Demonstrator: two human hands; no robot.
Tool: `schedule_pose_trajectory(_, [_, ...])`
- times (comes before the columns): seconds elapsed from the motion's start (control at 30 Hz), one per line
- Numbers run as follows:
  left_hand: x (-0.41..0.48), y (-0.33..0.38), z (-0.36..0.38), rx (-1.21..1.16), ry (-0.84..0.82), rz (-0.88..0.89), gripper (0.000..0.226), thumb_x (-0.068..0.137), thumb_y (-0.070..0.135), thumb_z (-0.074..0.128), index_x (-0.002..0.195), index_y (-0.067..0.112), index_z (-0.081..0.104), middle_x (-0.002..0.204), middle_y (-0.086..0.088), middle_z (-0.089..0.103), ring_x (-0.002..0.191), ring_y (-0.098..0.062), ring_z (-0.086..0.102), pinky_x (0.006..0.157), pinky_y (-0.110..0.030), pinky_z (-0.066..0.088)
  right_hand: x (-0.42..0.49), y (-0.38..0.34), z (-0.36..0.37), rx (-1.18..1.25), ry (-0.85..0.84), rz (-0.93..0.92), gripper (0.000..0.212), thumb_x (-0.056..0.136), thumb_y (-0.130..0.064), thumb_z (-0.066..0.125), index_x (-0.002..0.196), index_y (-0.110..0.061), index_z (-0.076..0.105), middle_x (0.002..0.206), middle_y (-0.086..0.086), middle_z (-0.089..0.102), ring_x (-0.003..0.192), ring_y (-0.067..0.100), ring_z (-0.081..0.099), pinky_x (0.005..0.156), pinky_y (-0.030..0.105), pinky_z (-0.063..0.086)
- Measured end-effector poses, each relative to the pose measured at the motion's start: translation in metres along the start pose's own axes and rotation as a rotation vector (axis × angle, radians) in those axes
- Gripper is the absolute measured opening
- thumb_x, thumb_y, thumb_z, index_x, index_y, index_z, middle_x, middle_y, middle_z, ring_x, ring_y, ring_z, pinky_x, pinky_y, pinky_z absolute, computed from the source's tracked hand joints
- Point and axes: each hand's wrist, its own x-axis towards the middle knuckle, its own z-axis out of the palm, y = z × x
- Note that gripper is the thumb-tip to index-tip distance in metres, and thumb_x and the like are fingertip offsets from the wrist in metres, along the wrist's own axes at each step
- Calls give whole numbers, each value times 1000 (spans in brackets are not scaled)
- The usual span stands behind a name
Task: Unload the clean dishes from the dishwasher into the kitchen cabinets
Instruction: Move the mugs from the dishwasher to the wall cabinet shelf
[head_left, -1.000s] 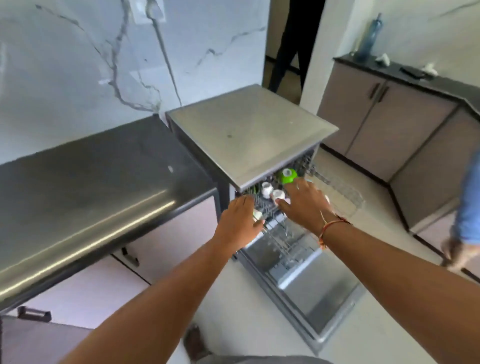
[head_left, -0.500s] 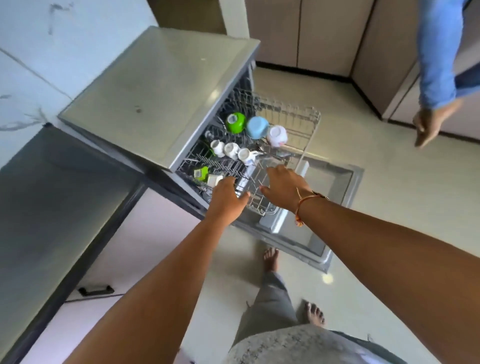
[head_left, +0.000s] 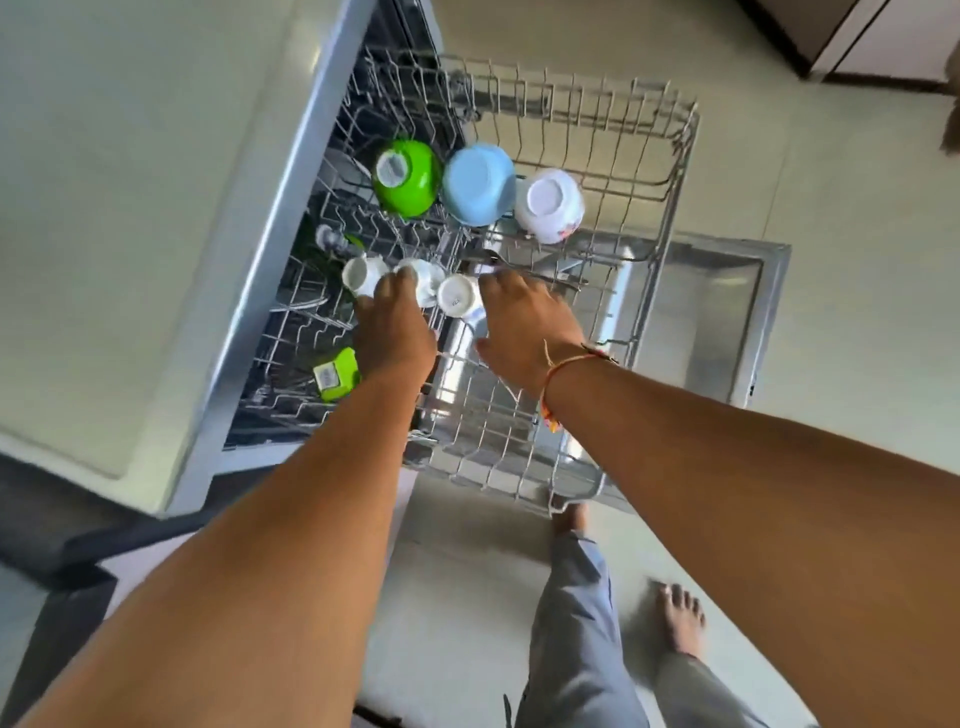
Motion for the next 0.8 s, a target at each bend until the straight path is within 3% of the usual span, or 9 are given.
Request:
schedule_pose_trajectory(0.13, [41, -13, 20, 84, -7, 41, 74, 83, 13, 73, 145, 19, 34, 147, -1, 43, 127, -36, 42, 90, -45, 46, 50, -4, 21, -62, 3, -39, 68, 81, -33, 71, 141, -19, 40, 142, 4, 48, 131, 30, 45, 102, 44, 41])
schedule_pose_trajectory(0.33, [67, -24, 35, 178, 92, 125, 73, 82, 16, 74, 145, 20, 36, 139, -2, 51, 122, -34, 47, 80, -45, 52, 76, -9, 45, -125, -12, -51, 60, 84, -29, 68, 138, -26, 43, 132, 2, 56, 126, 31, 48, 99, 46, 41])
schedule_pose_trajectory(0.53, [85, -30, 36, 132, 12, 122, 71, 79, 24, 79, 140, 20, 41, 134, -5, 57, 124, -34, 46, 86, -46, 48, 90, -11, 54, -133, 55, -33, 40, 86, -19, 63, 124, -27, 53, 118, 1, 64, 116, 32, 54, 92, 44, 44])
schedule_pose_trajectory(0.67, [87, -26, 34, 99, 53, 109, 63, 76, 23, 81, 131, 21, 50, 124, -6, 62, 117, -33, 52, 81, -43, 48, 87, -9, 49, -106, 45, -54, 44, 81, -25, 68, 122, -26, 54, 116, -1, 65, 116, 32, 54, 92, 44, 43])
schedule_pose_trajectory(0.8, [75, -26, 24, 33, 63, 39, 71, 70, 21, 85, 132, 21, 50, 127, -8, 59, 119, -33, 50, 84, -45, 51, 76, -9, 39, -42, 80, -57, 52, 78, -29, 69, 127, -27, 53, 120, -2, 64, 117, 32, 54, 92, 42, 44])
